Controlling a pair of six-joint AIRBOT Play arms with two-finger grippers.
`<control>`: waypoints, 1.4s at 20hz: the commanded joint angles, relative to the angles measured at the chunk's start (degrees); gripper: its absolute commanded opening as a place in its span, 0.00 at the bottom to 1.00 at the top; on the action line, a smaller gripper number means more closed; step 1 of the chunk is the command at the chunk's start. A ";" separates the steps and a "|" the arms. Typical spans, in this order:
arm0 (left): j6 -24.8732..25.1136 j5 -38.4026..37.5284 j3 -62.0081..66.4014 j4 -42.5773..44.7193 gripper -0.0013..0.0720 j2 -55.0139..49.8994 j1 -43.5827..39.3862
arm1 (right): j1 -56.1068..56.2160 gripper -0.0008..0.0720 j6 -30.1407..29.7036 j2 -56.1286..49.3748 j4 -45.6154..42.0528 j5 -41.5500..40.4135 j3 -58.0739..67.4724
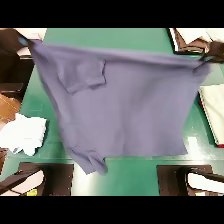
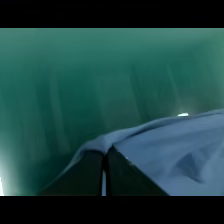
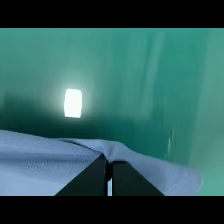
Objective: Fold the shirts.
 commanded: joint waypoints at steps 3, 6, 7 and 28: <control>5.22 7.85 -3.69 0.00 0.05 -18.99 -3.96 | 2.67 0.03 0.46 -19.80 -2.21 -5.99 4.70; 5.60 14.51 -1.75 0.48 0.05 -25.55 -5.92 | 2.67 0.03 0.33 -26.38 -1.86 -8.66 12.02; 5.55 14.36 -0.59 0.70 0.05 -26.82 -5.88 | 2.64 0.03 0.20 -27.28 -1.90 -9.44 12.98; -2.62 -4.39 -24.35 13.90 0.67 -10.56 -4.59 | -2.23 0.58 -3.69 -4.55 8.59 -6.82 -18.75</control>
